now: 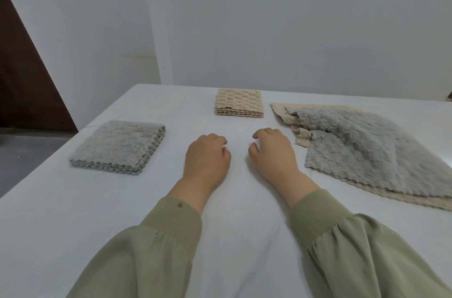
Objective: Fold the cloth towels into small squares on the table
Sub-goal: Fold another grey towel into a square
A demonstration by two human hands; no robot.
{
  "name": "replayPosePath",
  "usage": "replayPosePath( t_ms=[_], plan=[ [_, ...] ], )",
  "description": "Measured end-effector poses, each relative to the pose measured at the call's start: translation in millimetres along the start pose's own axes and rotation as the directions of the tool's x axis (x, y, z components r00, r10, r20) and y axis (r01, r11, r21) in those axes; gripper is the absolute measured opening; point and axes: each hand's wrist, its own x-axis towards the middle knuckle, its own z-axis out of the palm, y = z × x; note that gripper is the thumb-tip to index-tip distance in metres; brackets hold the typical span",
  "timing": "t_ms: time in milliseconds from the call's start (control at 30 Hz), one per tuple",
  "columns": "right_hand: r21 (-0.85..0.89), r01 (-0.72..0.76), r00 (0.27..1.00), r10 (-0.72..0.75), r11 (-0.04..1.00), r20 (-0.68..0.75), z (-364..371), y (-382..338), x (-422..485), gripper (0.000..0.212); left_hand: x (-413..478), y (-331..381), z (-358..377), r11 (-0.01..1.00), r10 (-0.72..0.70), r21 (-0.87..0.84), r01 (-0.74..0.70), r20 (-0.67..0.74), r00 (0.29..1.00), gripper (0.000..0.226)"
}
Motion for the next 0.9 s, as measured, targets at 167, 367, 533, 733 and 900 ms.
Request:
replayPosePath(
  t_ms=[167,367,533,733,900],
  plan=[
    [-0.079,-0.009,1.0,0.01,0.997,0.006,-24.0,4.7,-45.0,0.025,-36.6,31.3,-9.4,0.983,0.074,0.166,-0.081,0.048,0.996,0.031],
    [-0.192,-0.043,0.999,0.046,0.98,0.012,-51.9,27.8,-80.8,0.023,-66.4,55.3,-15.3,0.948,0.079,0.296,-0.118,0.14,0.987,0.036],
    [-0.336,-0.163,0.986,0.139,0.927,-0.094,-72.2,71.0,-83.6,0.023,-83.3,61.2,-19.0,0.903,0.069,0.407,-0.136,0.174,0.982,0.037],
    [-0.396,-0.292,0.956,0.276,0.871,-0.098,-68.0,86.0,-70.4,0.02,-82.1,48.3,-15.4,0.938,-0.024,0.335,-0.085,0.308,0.951,0.051],
    [-0.388,-0.311,0.948,0.253,0.867,-0.195,-66.8,87.8,-66.7,0.02,-80.6,41.9,-16.5,0.96,-0.08,0.277,-0.046,0.427,0.901,0.065]
  ],
)
